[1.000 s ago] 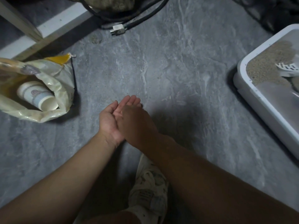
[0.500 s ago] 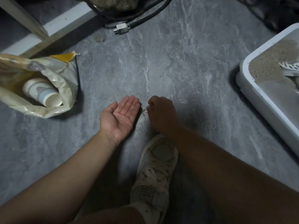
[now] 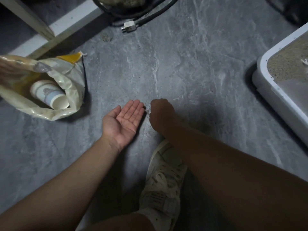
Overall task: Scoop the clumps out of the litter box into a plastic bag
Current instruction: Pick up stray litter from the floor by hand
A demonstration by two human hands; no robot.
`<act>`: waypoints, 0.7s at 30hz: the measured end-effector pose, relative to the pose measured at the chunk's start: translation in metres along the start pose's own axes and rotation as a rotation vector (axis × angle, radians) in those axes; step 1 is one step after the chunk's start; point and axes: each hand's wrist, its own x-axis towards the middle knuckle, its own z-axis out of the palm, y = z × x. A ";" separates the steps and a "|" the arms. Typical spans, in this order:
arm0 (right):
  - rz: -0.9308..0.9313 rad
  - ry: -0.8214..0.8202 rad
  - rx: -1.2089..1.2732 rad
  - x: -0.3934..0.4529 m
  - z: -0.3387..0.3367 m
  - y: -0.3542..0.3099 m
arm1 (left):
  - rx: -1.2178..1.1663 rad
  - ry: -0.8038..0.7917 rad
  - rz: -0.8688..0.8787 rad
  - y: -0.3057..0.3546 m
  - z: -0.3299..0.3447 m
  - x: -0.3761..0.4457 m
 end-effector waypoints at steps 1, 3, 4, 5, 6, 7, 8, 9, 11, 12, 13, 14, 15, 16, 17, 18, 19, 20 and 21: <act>-0.019 0.001 -0.013 0.000 -0.001 -0.002 | 0.002 -0.003 0.000 0.000 0.000 0.000; -0.091 -0.002 -0.063 -0.001 0.000 -0.005 | 0.005 -0.007 0.004 0.001 0.000 -0.001; -0.124 -0.014 -0.096 -0.003 0.000 -0.006 | 0.009 -0.005 0.007 0.001 0.000 -0.002; -0.141 -0.031 -0.120 -0.005 -0.003 -0.008 | 0.016 -0.001 0.009 0.001 0.001 -0.002; -0.155 -0.037 -0.149 -0.006 -0.003 -0.009 | 0.027 0.005 0.012 0.002 0.001 -0.002; -0.146 -0.030 -0.138 -0.008 -0.006 -0.011 | 0.040 0.012 0.014 0.001 0.003 -0.002; -0.142 -0.029 -0.143 -0.009 -0.009 -0.015 | 0.050 0.017 0.016 0.001 0.004 -0.002; -0.126 -0.022 -0.107 -0.013 -0.015 -0.020 | 0.057 0.017 0.020 0.000 0.006 -0.002; -0.123 -0.019 0.044 -0.015 -0.023 -0.027 | 0.080 0.002 0.019 -0.005 0.010 -0.001; -0.114 -0.038 0.109 -0.018 -0.029 -0.029 | 0.101 -0.007 0.007 -0.008 0.013 -0.001; -0.105 -0.034 0.119 -0.022 -0.036 -0.031 | 0.123 -0.017 -0.012 -0.013 0.017 -0.001; -0.084 0.036 0.113 -0.026 -0.041 -0.034 | 0.132 -0.029 -0.033 -0.019 0.023 -0.001; -0.054 0.119 0.118 -0.029 -0.042 -0.035 | 0.124 -0.043 -0.055 -0.026 0.030 -0.002; -0.016 0.072 0.124 -0.030 -0.041 -0.038 | 0.106 -0.057 -0.076 -0.032 0.038 -0.002; 0.032 0.019 0.100 -0.031 -0.040 -0.038 | 0.091 -0.077 -0.093 -0.039 0.046 -0.003; 0.097 -0.031 0.098 -0.033 -0.041 -0.038 | 0.082 -0.099 -0.108 -0.045 0.054 -0.004; 0.150 -0.099 0.195 -0.040 -0.045 -0.036 | 0.076 -0.120 -0.119 -0.050 0.061 -0.005; 0.193 -0.116 0.260 -0.046 -0.051 -0.031 | 0.073 -0.139 -0.129 -0.055 0.067 -0.006; 0.218 -0.072 0.270 -0.049 -0.057 -0.025 | 0.072 -0.159 -0.140 -0.060 0.073 -0.007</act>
